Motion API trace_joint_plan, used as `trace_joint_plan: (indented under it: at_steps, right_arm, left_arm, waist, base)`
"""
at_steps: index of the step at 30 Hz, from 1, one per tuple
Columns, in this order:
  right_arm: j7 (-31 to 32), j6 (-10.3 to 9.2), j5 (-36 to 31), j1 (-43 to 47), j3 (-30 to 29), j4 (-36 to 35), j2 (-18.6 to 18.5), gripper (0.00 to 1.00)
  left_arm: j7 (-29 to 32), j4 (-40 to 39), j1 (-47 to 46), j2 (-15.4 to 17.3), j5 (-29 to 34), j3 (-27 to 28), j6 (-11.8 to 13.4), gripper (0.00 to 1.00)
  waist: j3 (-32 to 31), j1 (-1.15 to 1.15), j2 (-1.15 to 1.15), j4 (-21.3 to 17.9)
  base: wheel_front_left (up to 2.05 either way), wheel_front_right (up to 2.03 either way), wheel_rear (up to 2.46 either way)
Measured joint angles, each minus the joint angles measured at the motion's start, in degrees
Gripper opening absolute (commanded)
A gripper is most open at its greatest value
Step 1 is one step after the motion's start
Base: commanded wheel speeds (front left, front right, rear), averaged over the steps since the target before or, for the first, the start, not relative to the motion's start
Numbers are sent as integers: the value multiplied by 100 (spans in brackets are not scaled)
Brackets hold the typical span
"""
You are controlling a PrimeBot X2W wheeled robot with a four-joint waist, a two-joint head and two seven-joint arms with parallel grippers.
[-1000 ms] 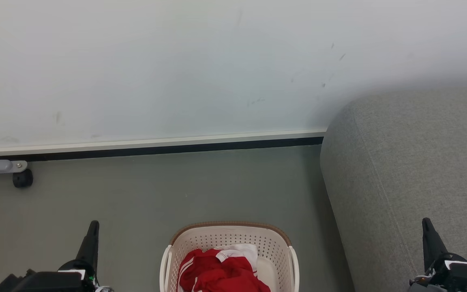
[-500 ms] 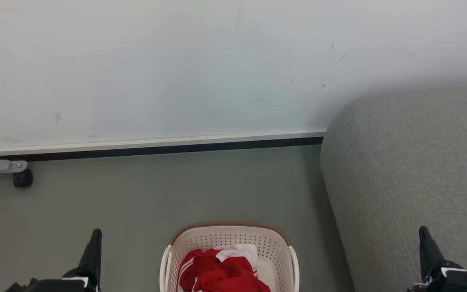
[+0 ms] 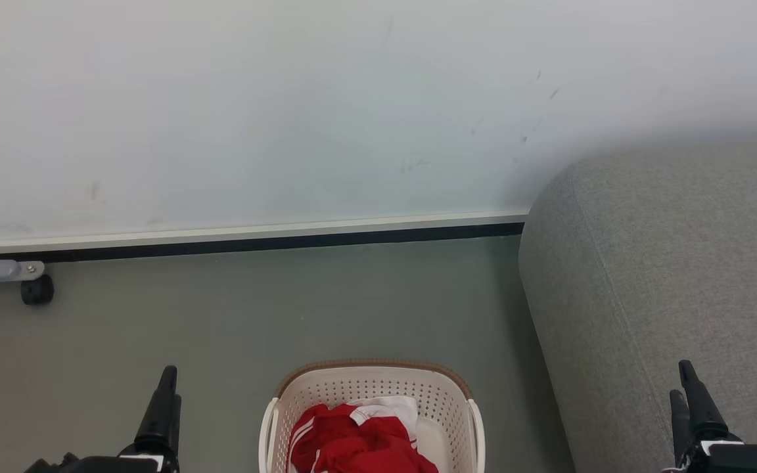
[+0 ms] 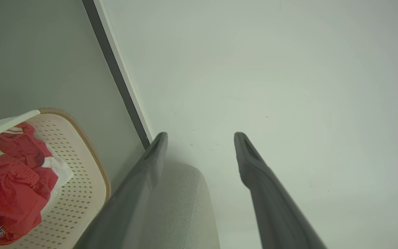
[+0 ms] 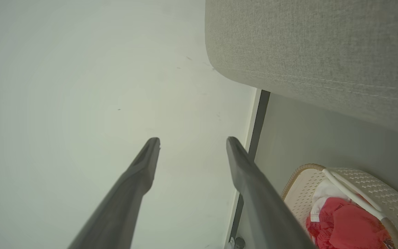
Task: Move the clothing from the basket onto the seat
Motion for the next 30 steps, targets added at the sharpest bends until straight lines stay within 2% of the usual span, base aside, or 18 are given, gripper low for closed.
trace_joint_plan:
  at_steps: [3, 6, 9, 18, 30]
  right_arm:
    - [-54, -54, -229, 2, 155, -41, -137, 100]
    - [-122, -174, -514, -4, 443, -90, -381, 100]
    - [-194, -283, -840, -13, 630, -137, -469, 100]
    - [-396, -402, -1896, -127, 1165, -241, -675, 100]
    - [-649, -584, -2809, -127, 1678, -268, -944, 100]
  left_arm:
    - [-75, -2, 0, 37, 247, -104, 49, 100]
    - [-153, -3, 4, 115, 475, -185, 132, 100]
    - [-213, -1, 4, 181, 736, -328, 209, 100]
    - [-412, -16, 3, 379, 1623, -664, 412, 100]
    - [-675, -75, 24, 514, 2446, -915, 598, 100]
  waist:
    - [-2, 0, 0, -1]
    - [-2, 0, 0, -7]
    - [0, 0, 0, -11]
    - [-12, 0, 0, -28]
    - [-51, 0, 0, -63]
  base:
    - [0, 0, 0]
    - [0, 0, 0]
    - [0, 0, 0]
    - [0, 0, 0]
    - [0, 0, 0]
